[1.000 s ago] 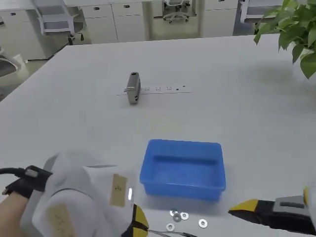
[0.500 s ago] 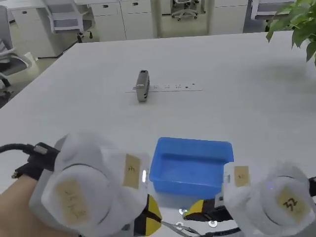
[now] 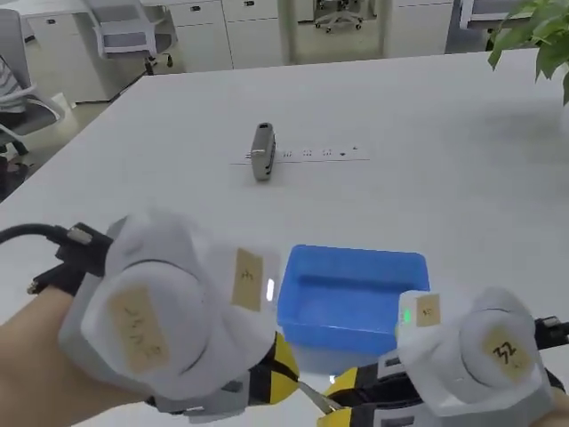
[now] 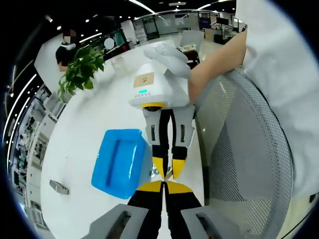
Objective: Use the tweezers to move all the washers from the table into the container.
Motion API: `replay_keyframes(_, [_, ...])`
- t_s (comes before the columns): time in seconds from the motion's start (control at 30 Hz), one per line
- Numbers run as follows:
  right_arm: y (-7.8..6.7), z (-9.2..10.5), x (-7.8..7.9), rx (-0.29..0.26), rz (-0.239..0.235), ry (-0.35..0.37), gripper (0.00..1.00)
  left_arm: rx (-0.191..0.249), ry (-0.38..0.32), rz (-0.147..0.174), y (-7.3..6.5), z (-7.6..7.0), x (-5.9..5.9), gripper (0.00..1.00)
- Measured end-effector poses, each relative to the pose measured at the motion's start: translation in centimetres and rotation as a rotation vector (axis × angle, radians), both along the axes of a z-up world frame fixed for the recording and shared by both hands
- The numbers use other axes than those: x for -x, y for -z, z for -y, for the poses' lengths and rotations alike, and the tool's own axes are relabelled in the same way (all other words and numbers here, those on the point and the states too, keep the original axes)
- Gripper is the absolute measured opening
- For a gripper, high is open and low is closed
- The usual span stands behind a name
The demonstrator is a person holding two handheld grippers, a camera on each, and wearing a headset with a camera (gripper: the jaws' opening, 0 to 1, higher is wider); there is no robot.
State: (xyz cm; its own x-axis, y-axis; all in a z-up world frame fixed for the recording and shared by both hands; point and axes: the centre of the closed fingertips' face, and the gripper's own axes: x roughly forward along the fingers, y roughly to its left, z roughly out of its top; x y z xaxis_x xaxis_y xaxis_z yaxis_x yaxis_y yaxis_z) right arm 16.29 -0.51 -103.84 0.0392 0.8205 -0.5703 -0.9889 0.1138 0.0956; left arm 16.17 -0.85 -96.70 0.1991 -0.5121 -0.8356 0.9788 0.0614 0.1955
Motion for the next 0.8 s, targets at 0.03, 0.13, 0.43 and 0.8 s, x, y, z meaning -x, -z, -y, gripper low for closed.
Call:
replay_keyframes(0.03, [-0.1,0.0,-0.1,0.003,0.019,-0.003,0.05,0.000,0.002,0.004,-0.1,0.1,-0.1,0.00])
replay_keyframes(0.13, [-0.2,-0.2,-0.4,0.015,0.080,-0.010,0.04,-0.003,0.016,0.015,-0.3,0.5,-0.5,0.00])
replay_keyframes(0.43, [-0.6,-0.5,-1.1,0.000,0.135,-0.005,0.04,0.013,0.048,0.016,-0.8,1.4,-0.6,0.00])
replay_keyframes(0.8, [-0.5,-1.0,-1.2,-0.030,0.098,0.000,0.04,0.016,0.070,0.005,-0.6,1.8,-0.7,0.00])
